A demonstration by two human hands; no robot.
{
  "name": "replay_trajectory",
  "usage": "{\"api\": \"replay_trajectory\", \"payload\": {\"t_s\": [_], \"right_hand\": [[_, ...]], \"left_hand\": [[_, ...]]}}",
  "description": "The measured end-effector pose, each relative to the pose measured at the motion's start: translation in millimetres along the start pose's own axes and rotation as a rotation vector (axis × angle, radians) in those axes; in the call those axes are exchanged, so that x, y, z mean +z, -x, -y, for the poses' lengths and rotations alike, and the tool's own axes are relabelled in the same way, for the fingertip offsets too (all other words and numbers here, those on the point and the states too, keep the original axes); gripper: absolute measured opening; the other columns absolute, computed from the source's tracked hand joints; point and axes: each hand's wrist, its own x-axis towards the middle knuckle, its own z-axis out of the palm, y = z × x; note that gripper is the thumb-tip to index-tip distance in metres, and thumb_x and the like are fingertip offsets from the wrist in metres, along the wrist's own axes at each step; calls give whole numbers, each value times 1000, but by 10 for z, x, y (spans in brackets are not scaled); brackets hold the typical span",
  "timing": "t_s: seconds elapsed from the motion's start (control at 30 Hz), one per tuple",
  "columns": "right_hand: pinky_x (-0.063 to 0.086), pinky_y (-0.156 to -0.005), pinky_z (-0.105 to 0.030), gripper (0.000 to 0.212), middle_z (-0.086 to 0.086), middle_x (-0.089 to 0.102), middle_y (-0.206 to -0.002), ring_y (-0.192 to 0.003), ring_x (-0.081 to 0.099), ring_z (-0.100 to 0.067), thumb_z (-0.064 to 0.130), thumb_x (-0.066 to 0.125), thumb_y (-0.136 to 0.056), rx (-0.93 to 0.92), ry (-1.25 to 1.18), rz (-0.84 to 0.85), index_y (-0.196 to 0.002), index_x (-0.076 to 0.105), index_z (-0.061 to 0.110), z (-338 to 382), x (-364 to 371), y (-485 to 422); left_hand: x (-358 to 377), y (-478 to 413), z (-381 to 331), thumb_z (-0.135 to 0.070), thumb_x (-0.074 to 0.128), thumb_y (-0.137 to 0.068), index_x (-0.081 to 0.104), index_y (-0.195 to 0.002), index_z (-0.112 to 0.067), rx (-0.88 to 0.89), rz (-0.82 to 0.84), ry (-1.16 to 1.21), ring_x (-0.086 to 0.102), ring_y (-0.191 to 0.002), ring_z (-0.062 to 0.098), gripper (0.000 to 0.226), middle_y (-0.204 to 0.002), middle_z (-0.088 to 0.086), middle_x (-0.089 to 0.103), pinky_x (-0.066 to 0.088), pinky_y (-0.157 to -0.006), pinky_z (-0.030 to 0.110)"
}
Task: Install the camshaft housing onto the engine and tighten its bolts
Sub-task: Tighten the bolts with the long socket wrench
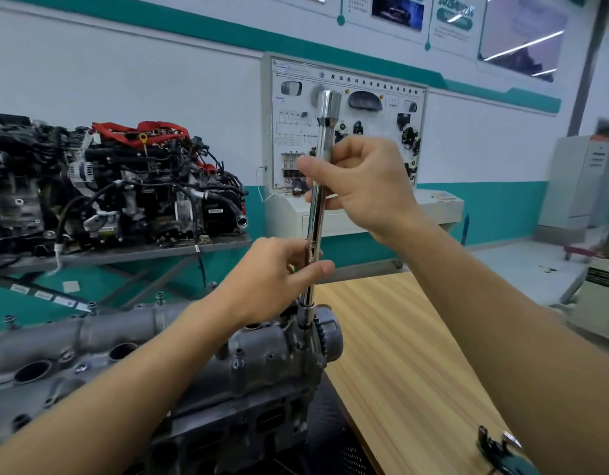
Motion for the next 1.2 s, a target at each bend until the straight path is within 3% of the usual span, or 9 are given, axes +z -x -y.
{"api": "replay_trajectory", "payload": {"t_s": [0.1,0.3,0.37,0.53,0.73,0.87,0.93,1.1,1.2], "right_hand": [[55,-59,-45,55,-26,63,-77,-59,58,-28,42,82,-79,-140,282,-155,-84,60,-7,8,113,-17],[59,-72,-38,25,-5,77,-98,-87,76,-26,30,43,-107,119,-120,353,-110,58,10,104,-66,-10],[62,-68,-40,24,-8,77,-86,-76,76,-27,28,56,-102,61,-59,240,-99,63,5,100,-48,17],[59,-55,-51,45,-11,69,-64,-48,68,-23,33,70,-92,-51,112,-87,-83,59,-9,32,172,29],[61,-73,-36,18,-5,77,-96,-89,76,-25,22,48,-105,136,-201,356,-106,60,9,113,-79,-55],[58,-56,-41,39,-15,71,-68,-58,70,-28,30,81,-83,-85,187,-42,-79,66,-5,27,70,-48],[54,-58,-45,56,-24,67,-73,-59,62,-33,42,83,-78,-163,331,-167,-79,62,-9,-8,129,-53],[57,-73,-37,26,-7,76,-103,-90,75,-24,34,47,-104,110,-141,325,-112,59,12,25,-58,-28],[60,-62,-35,17,-9,77,-85,-74,76,-26,21,58,-101,59,-115,238,-97,63,5,44,-22,12]], "left_hand": [[62,9,-28,-47,77,-81,68,-72,-21,-20,-147,-53,65,-61,20,28,-65,0,70,56,-62,41],[-110,-87,-61,-24,61,-98,60,-119,-6,-93,257,32,71,-102,18,27,-109,1,75,53,-96,47],[-85,-78,-88,-32,65,-96,62,-118,-11,-93,222,-6,70,-101,16,31,-108,1,75,55,-94,44],[80,-27,-68,-40,79,-83,70,-83,-16,-72,-119,-147,61,-51,11,26,-64,2,70,56,-57,37],[-105,-104,-71,-25,64,-95,59,-117,-17,-161,260,78,72,-96,15,24,-105,0,76,55,-93,45],[17,-48,-143,-49,79,-80,70,-83,-24,-96,-84,-153,66,-61,14,26,-70,-1,73,56,-60,35],[65,-36,-128,-40,79,-83,70,-81,-12,-93,-145,-146,67,-64,24,29,-68,4,72,57,-62,42],[-109,-65,-109,-16,65,-97,66,-103,-15,-156,220,162,74,-95,16,7,-100,1,78,58,-82,33],[-82,-65,-125,-33,68,-92,67,-104,-12,-193,163,144,72,-96,26,24,-100,8,77,58,-85,46]]}}
